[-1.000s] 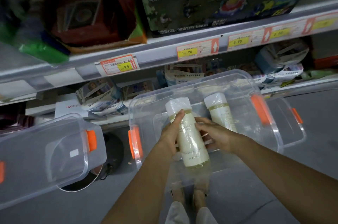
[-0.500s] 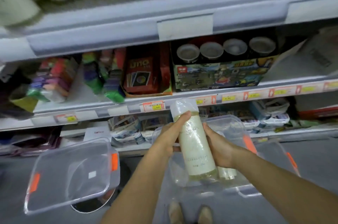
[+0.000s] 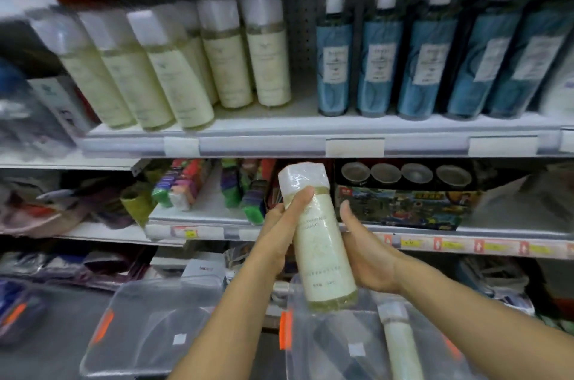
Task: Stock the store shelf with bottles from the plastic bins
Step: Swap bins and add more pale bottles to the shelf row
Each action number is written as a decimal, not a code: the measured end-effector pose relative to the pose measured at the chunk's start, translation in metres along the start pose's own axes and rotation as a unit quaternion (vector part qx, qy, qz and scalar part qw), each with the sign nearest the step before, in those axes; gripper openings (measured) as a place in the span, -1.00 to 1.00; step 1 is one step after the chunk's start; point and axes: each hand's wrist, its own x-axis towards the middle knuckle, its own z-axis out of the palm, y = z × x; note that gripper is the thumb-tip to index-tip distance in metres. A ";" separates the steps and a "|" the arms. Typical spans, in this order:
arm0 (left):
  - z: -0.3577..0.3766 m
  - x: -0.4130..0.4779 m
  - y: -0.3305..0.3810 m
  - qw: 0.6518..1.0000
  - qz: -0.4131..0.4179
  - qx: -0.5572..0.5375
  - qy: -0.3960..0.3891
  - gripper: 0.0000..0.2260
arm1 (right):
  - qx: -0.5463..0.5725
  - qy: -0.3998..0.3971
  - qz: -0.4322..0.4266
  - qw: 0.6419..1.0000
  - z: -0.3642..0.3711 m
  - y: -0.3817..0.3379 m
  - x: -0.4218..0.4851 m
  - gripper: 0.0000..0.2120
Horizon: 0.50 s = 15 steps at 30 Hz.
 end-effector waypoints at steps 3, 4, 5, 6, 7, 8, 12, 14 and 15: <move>-0.013 -0.008 0.022 0.999 0.032 0.006 0.025 -0.50 | -0.104 -0.012 -0.036 0.994 0.018 -0.011 0.000 -0.12; -0.017 -0.010 0.029 0.998 0.040 0.012 0.036 -0.49 | -0.151 -0.013 -0.050 0.987 0.024 -0.014 0.001 -0.09; -0.021 -0.013 0.037 0.997 0.051 0.018 0.047 -0.50 | -0.197 -0.010 -0.065 0.978 0.031 -0.019 0.002 -0.12; -0.025 -0.015 0.044 0.996 0.061 0.021 0.054 -0.52 | -0.234 0.001 -0.079 0.969 0.039 -0.025 0.001 -0.19; -0.029 -0.015 0.050 0.996 0.066 0.022 0.060 -0.52 | -0.259 0.018 -0.089 0.962 0.045 -0.031 0.002 -0.24; -0.032 -0.015 0.055 0.995 0.071 0.022 0.065 -0.52 | -0.273 0.039 -0.099 0.956 0.050 -0.037 0.002 -0.27; -0.043 -0.017 0.078 0.993 0.093 0.022 0.065 -0.37 | -0.284 0.094 -0.147 0.943 0.063 -0.055 0.012 -0.17; -0.049 -0.018 0.090 0.993 0.106 0.015 0.056 -0.38 | -0.274 0.109 -0.172 0.940 0.070 -0.066 0.017 -0.23; -0.054 -0.017 0.096 0.992 0.111 0.001 0.055 -0.40 | -0.267 0.112 -0.186 0.939 0.075 -0.073 0.019 -0.27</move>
